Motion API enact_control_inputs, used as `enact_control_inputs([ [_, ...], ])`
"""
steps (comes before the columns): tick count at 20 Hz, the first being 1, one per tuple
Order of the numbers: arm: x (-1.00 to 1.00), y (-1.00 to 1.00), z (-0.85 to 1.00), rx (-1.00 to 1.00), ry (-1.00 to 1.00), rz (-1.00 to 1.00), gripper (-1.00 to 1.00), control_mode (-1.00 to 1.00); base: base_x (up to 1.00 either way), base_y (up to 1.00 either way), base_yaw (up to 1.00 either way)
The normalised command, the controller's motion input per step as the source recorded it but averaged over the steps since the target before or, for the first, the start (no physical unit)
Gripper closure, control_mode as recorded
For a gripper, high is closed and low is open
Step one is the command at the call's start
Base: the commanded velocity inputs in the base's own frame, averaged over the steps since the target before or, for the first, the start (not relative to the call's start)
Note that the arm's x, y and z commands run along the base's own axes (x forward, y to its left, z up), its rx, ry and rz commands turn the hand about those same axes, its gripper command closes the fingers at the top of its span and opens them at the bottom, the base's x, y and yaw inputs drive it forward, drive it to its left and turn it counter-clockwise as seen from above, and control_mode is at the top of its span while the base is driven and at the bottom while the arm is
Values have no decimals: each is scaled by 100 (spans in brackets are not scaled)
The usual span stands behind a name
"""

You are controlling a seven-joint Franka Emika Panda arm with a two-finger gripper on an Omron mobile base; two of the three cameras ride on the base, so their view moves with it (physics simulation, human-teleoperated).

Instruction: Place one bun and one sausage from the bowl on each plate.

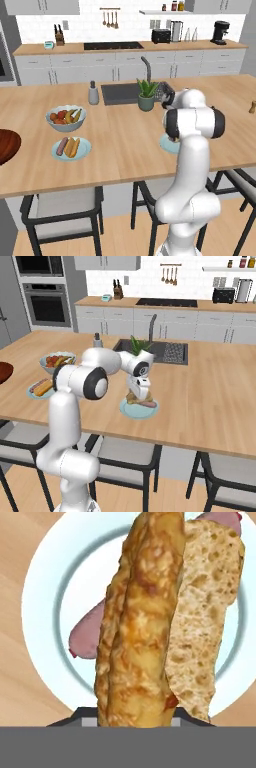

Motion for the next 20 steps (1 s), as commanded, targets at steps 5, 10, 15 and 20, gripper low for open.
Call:
enact_control_inputs([
  [5,-22,-5,-48,0,2,-11,-100,-100,0,0,0],
  [10,-50,-16,-19,0,-1,-14,-100,-100,0,0,0],
  [15,-4,26,8,-5,-8,-3,-100,-100,0,0,0],
  [20,-89,2,100,-12,-36,1,-100,-100,0,0,0],
])
